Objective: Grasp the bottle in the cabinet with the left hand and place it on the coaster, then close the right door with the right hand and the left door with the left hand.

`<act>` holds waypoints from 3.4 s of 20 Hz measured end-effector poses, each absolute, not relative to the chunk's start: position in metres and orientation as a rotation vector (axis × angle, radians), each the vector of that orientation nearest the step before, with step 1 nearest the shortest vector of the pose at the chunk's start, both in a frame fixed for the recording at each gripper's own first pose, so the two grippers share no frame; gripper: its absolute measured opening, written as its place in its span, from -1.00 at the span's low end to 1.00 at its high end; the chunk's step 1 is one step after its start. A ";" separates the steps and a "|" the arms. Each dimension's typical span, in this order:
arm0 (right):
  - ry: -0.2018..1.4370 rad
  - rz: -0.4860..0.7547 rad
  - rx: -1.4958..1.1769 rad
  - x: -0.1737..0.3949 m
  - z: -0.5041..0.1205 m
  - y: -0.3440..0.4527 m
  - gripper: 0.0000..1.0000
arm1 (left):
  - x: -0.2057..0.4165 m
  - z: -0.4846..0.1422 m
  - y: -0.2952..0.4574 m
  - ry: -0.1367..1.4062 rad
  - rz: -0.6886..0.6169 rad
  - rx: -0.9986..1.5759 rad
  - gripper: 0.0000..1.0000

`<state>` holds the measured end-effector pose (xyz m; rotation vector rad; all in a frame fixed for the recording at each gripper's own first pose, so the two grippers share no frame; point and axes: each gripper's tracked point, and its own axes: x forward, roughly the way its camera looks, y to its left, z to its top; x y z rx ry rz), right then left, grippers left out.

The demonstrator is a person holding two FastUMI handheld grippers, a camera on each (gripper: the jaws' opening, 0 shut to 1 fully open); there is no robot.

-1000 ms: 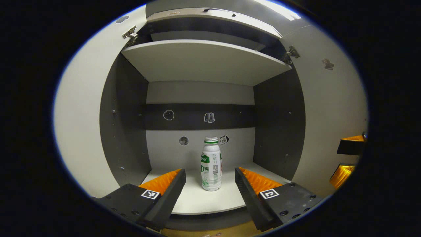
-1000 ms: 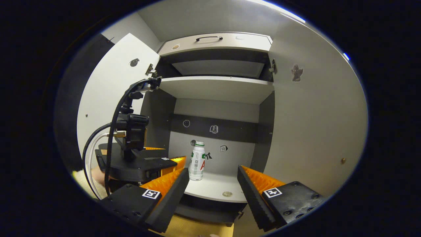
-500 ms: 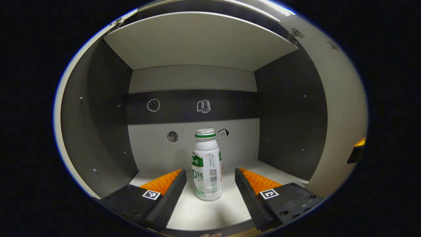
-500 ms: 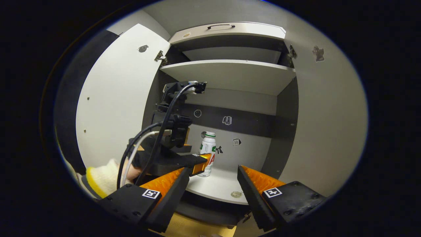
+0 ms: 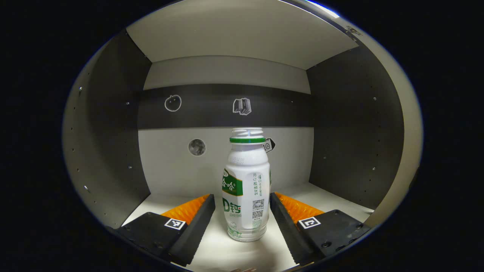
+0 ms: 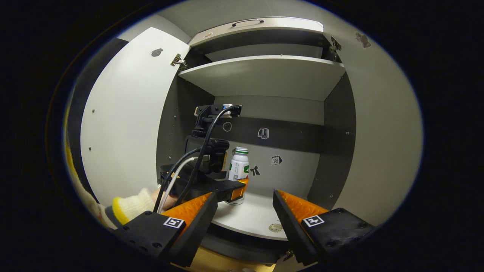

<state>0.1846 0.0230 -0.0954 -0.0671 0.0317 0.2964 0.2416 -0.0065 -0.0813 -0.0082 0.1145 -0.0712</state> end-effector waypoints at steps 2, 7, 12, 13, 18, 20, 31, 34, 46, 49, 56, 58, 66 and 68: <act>0.047 0.296 -0.064 0.191 -0.102 0.022 0.96 | 0.246 -0.082 -0.008 0.110 -0.078 -0.004 0.86; 0.073 0.273 -0.057 0.201 -0.112 0.014 0.96 | 0.255 -0.080 -0.006 0.087 -0.071 0.027 0.71; 0.049 0.251 -0.035 0.194 -0.102 0.006 0.95 | 0.244 -0.066 -0.015 0.063 -0.100 -0.024 0.49; 0.041 0.250 -0.032 0.190 -0.098 0.007 0.95 | 0.240 -0.063 -0.012 0.062 -0.098 -0.013 0.49; -0.017 0.261 -0.058 0.156 -0.069 0.020 0.96 | 0.189 -0.033 -0.007 0.034 -0.102 -0.026 0.51; -0.051 0.271 -0.072 0.135 -0.056 0.027 0.96 | 0.169 -0.022 -0.004 0.018 -0.098 -0.032 0.51; -0.058 0.231 -0.046 0.028 -0.037 0.056 0.94 | 0.038 -0.007 0.000 0.023 -0.131 -0.007 0.51; -0.051 0.223 -0.041 -0.004 -0.036 0.068 0.94 | 0.005 -0.007 0.003 0.026 -0.136 0.001 0.51; 0.002 0.111 -0.020 -0.110 -0.038 0.073 0.95 | -0.122 -0.011 -0.019 0.031 -0.233 0.000 0.51; -0.013 0.106 -0.050 -0.111 -0.034 0.061 0.95 | -0.127 -0.012 -0.019 0.029 -0.217 -0.023 0.51; -0.032 0.131 -0.139 -0.105 -0.038 0.015 0.95 | -0.153 -0.064 -0.044 0.082 -0.188 0.008 0.51; -0.007 0.146 -0.157 -0.103 -0.050 0.003 0.94 | -0.163 -0.084 -0.054 0.094 -0.186 0.006 0.51; 0.057 0.210 -0.187 -0.115 -0.110 -0.017 0.96 | -0.202 -0.187 -0.077 0.145 -0.157 -0.125 0.52; 0.067 0.205 -0.185 -0.119 -0.133 -0.022 0.96 | -0.206 -0.216 -0.081 0.139 -0.143 -0.133 0.52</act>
